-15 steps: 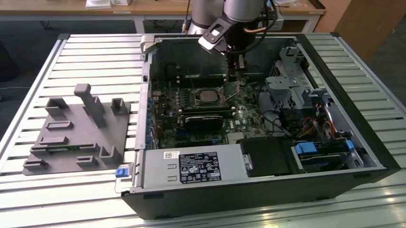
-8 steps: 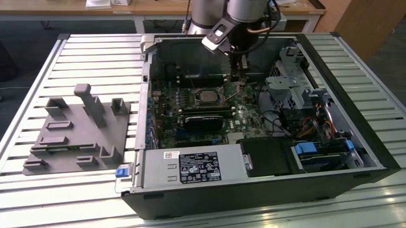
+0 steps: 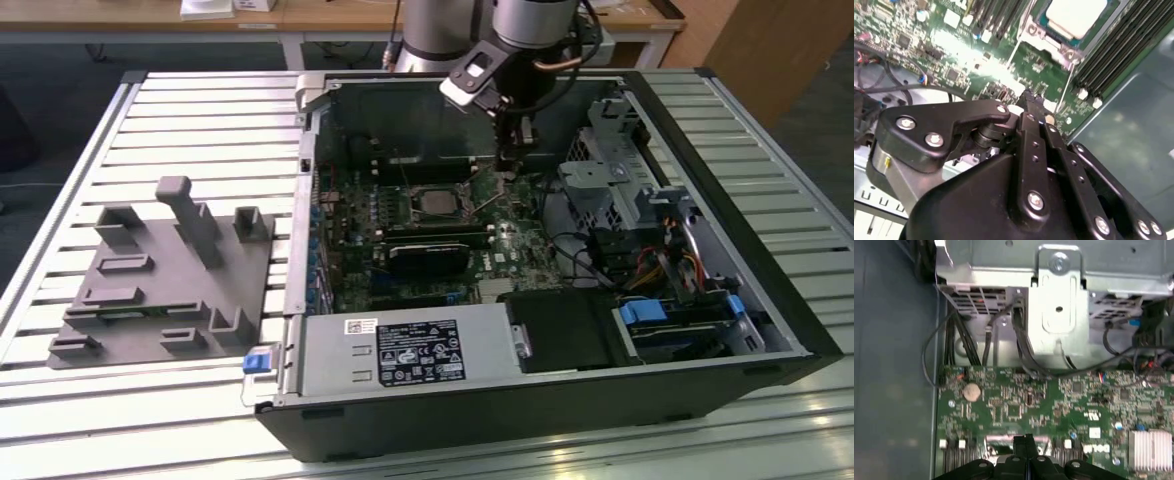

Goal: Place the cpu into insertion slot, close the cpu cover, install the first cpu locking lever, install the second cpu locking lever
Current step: 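Close the cpu cover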

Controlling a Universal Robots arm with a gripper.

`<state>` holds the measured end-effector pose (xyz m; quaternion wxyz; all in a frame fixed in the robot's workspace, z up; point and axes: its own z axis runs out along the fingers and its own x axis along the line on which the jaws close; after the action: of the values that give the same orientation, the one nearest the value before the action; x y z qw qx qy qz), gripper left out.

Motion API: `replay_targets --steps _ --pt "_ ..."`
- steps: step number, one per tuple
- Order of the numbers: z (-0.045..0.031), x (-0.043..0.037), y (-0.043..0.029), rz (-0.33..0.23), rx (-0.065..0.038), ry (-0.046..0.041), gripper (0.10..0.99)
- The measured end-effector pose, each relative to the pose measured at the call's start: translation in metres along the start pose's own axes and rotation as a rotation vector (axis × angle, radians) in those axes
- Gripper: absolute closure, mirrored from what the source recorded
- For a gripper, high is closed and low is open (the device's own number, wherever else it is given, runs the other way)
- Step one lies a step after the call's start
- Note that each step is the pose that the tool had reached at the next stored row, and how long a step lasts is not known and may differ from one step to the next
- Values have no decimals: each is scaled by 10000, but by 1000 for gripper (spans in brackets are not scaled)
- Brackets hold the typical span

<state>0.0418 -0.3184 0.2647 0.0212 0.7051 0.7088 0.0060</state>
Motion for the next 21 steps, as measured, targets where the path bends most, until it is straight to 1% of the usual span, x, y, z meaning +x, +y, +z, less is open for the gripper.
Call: replay_targets --steps 5,12,16,21 --pt "43 30 44 -2 2 -23 980" --pt "79 57 120 -23 1 -21 980" --pt "100 60 140 -210 -2 -15 980" --pt "128 75 190 -213 6 -14 980"
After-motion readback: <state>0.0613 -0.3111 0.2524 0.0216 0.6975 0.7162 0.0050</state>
